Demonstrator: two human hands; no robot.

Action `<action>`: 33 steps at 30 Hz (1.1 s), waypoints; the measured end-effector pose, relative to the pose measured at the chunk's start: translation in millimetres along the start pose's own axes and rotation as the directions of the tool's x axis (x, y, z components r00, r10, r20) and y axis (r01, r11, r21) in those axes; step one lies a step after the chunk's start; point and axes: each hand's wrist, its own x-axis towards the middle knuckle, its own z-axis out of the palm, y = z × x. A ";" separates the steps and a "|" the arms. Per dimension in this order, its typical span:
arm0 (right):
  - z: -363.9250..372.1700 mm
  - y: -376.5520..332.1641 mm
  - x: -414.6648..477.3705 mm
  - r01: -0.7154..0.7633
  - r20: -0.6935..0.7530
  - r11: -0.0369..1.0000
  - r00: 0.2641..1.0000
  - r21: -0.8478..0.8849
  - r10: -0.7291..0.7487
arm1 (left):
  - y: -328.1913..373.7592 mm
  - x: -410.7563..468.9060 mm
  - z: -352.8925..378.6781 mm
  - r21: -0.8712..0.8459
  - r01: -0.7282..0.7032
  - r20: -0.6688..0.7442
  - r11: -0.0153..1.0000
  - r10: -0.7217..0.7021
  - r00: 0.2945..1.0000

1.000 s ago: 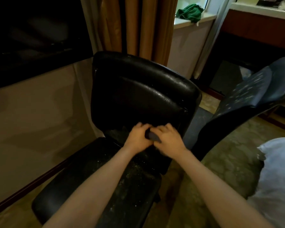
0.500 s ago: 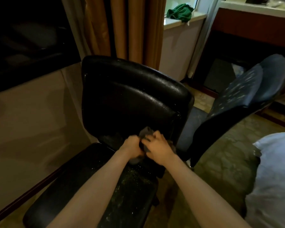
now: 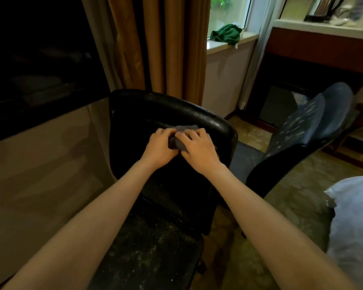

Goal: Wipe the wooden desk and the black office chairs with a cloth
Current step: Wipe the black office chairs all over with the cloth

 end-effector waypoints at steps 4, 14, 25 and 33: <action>1.2 3.6 11.7 -0.074 0.043 0.985 0.996 -0.153 0.082 | 18.8 8.3 -5.2 -0.099 0.007 0.054 0.995 -0.001 0.999; -20.5 26.5 -50.4 -0.289 0.084 0.952 0.951 -0.099 0.297 | 76.5 53.2 5.7 0.559 -0.298 0.400 0.774 0.062 0.914; -31.5 18.1 -63.1 -0.172 0.012 0.977 0.984 -0.122 0.175 | 75.5 54.9 8.5 0.602 -0.243 0.412 0.761 -0.035 0.910; -33.2 23.5 -67.0 -0.388 0.191 0.895 0.883 -0.220 0.429 | 77.3 60.6 10.8 0.642 -0.267 0.441 0.719 -0.062 0.895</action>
